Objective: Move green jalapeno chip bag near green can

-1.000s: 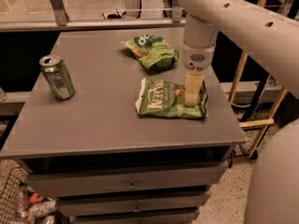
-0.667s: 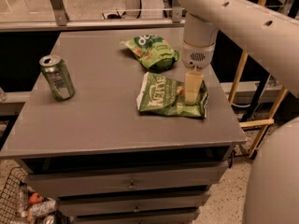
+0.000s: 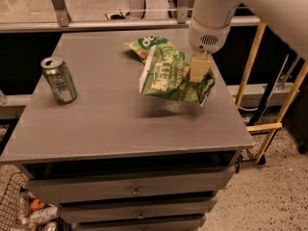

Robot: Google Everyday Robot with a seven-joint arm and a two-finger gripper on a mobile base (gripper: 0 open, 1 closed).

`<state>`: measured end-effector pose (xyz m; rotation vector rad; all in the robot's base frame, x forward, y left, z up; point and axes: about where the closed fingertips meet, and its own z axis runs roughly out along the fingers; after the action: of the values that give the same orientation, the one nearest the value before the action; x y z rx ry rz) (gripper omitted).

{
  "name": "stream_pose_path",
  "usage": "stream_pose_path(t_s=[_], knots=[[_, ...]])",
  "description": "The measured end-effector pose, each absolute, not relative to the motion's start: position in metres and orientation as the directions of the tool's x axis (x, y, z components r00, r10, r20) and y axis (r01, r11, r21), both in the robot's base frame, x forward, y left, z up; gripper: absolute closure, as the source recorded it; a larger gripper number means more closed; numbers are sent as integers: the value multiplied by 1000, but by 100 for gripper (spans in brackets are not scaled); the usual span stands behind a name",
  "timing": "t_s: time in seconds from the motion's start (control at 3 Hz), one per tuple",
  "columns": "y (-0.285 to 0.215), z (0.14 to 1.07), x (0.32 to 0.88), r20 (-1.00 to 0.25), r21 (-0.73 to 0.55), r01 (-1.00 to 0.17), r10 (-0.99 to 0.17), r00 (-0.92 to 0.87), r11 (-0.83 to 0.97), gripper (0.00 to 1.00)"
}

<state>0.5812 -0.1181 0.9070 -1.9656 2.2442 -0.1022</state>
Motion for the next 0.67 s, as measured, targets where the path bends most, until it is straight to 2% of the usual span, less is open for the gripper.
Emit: stream_pose_path(t_s=[0.33, 0.67], knots=[[-99, 993, 555, -133, -349, -935, -991, -18, 64, 100], [-99, 1009, 548, -138, -379, -923, -990, -11, 63, 100]])
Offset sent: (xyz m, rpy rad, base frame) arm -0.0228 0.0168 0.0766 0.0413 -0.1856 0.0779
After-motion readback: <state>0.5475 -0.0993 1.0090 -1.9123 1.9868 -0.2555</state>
